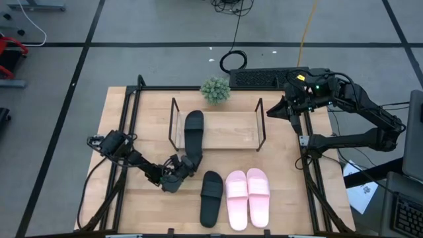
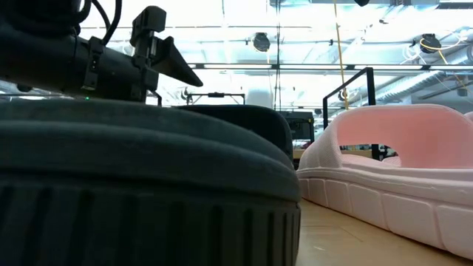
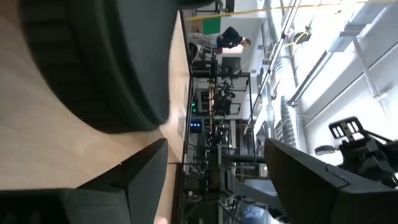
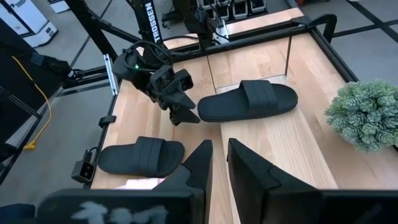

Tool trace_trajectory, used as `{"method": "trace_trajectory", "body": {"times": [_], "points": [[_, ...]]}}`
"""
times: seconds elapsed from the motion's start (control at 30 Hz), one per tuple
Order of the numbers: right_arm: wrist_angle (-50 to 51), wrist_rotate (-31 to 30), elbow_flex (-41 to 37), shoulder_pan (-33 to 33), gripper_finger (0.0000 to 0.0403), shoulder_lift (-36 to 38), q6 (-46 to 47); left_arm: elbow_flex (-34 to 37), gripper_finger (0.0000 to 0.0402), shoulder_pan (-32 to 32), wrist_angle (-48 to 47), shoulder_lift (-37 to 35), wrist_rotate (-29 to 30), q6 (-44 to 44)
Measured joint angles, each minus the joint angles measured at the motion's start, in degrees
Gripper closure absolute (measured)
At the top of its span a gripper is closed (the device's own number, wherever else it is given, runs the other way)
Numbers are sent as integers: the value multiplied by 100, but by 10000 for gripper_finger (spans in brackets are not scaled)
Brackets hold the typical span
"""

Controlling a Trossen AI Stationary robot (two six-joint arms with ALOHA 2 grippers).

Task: Pick and place slides into the shelf
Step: Put the left black slides on the shelf

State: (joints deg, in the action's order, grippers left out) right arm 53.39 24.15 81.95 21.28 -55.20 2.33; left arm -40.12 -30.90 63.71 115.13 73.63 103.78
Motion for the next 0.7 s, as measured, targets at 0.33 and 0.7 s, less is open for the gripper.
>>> {"method": "trace_trajectory", "body": {"times": [0.33,0.7], "points": [[0,1,0,0,360,-20,2,0,135,-80,86,0,275,-195],[8,1,0,0,360,-22,-45,-79,135,-42,32,2,-141,-240]]}}
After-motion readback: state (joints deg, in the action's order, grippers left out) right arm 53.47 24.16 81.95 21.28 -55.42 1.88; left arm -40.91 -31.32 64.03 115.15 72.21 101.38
